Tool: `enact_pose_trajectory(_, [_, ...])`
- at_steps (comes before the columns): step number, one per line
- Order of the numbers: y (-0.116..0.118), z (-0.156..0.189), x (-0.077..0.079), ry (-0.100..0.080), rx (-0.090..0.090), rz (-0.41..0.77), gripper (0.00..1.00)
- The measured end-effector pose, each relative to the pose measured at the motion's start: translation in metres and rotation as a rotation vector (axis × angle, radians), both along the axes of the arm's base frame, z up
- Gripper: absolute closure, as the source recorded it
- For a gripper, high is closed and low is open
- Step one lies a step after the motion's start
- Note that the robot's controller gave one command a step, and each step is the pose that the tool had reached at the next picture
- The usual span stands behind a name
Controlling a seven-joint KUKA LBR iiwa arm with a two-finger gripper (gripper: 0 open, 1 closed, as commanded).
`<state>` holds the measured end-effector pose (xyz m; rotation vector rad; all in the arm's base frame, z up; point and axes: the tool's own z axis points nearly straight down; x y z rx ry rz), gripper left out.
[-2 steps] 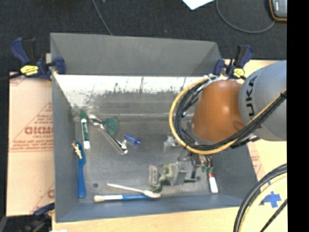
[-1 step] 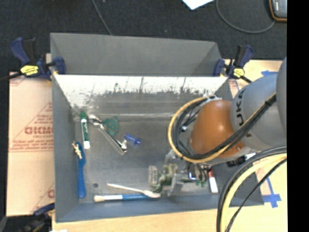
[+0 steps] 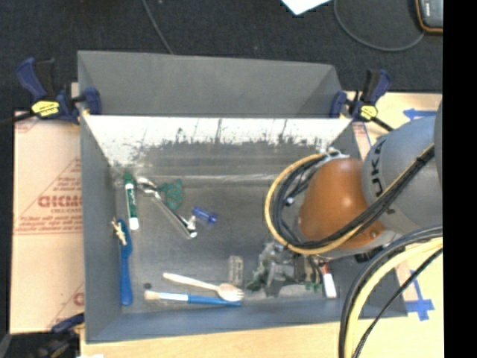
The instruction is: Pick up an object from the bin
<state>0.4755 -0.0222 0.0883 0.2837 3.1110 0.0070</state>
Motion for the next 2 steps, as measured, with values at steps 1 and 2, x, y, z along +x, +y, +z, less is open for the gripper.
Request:
enact_pose_trajectory(1, [-0.001,0.004,-0.002,-0.002,0.0,-0.006,1.0])
enact_pose_trajectory(2, [0.001,0.095,0.01,0.0,0.0,-0.019,1.0])
